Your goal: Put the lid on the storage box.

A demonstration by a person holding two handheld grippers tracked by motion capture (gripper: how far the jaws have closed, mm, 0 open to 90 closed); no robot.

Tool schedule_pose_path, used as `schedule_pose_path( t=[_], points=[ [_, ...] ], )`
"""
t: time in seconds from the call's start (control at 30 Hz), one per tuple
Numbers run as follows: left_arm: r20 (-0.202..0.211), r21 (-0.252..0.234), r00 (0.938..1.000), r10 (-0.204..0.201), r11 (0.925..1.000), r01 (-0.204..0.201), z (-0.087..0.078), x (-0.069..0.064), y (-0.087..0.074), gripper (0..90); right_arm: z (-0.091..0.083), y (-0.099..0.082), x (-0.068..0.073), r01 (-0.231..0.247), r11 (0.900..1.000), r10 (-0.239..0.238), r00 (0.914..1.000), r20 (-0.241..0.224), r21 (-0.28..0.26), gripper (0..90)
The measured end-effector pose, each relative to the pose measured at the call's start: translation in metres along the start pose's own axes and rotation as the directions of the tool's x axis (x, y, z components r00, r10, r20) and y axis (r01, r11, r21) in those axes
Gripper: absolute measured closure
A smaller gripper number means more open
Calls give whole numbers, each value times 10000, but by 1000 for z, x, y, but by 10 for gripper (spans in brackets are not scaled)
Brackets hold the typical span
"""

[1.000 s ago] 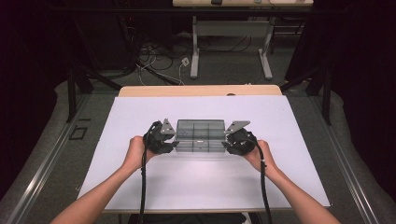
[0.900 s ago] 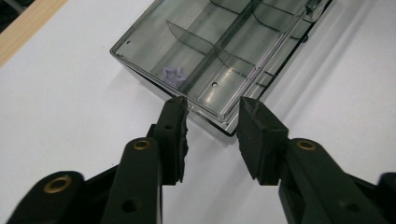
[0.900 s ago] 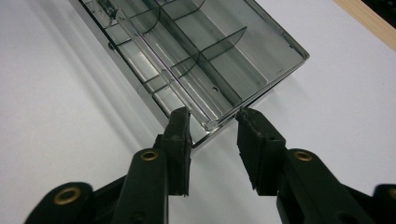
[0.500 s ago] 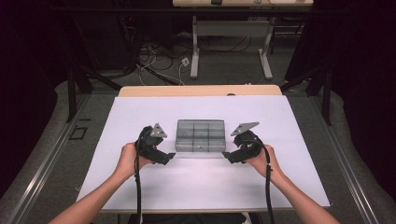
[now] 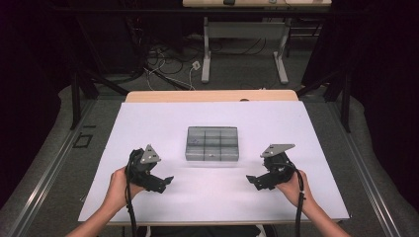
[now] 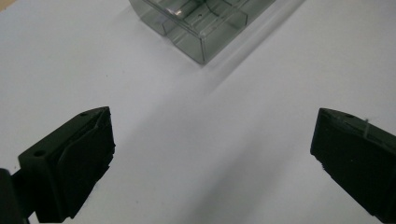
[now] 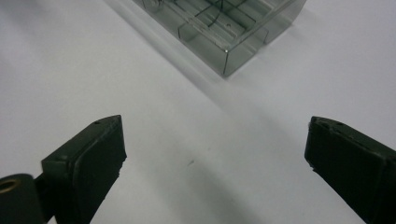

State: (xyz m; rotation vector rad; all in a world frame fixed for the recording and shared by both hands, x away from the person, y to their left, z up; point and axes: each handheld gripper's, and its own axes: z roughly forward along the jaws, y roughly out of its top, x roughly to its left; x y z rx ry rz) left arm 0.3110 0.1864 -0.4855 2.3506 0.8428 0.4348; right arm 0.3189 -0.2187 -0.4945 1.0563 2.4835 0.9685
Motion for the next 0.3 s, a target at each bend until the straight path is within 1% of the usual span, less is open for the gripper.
schedule_pose_path(
  t=[0.03, 0.07, 0.1, 0.13, 0.17, 0.2, 0.27, 0.3],
  points=[
    [17, -13, 10000, 52, 10000, -52, 0, -2, -3, 0, -1, -4, 1, -57, 9998, 58, 10000, 66, -188, 47],
    [-76, -69, 10000, 57, 10000, -57, 0, -4, -5, 0, -3, -7, 1, -53, 9999, 54, 10000, 59, -108, 47],
    [-118, -49, 9999, 99, 9999, -100, 1, -5, -7, 0, -3, -9, 1, -126, 9997, 127, 9999, 62, -187, 45],
    [-53, 95, 9999, 144, 9999, -144, 0, -6, -9, 0, -5, -11, 1, -111, 9999, 112, 9999, 75, -132, 45],
    [-134, 50, 9998, 149, 9999, -149, 2, -6, -11, 0, -5, -14, 1, -134, 9995, 137, 9999, 79, -296, 44],
    [-140, 54, 9998, 141, 9999, -140, 3, -6, -13, 0, -6, -17, 1, -180, 9994, 182, 9998, 70, -311, 43],
    [-138, 2, 9999, -37, 10000, 37, 6, -6, -16, 0, -5, -21, 2, -200, 9993, 203, 9997, 104, -315, 38],
    [-106, 36, 9999, -71, 10000, 72, 8, -5, -18, 0, -4, -23, 2, -141, 9996, 144, 9998, 128, -259, 34]
  ],
)
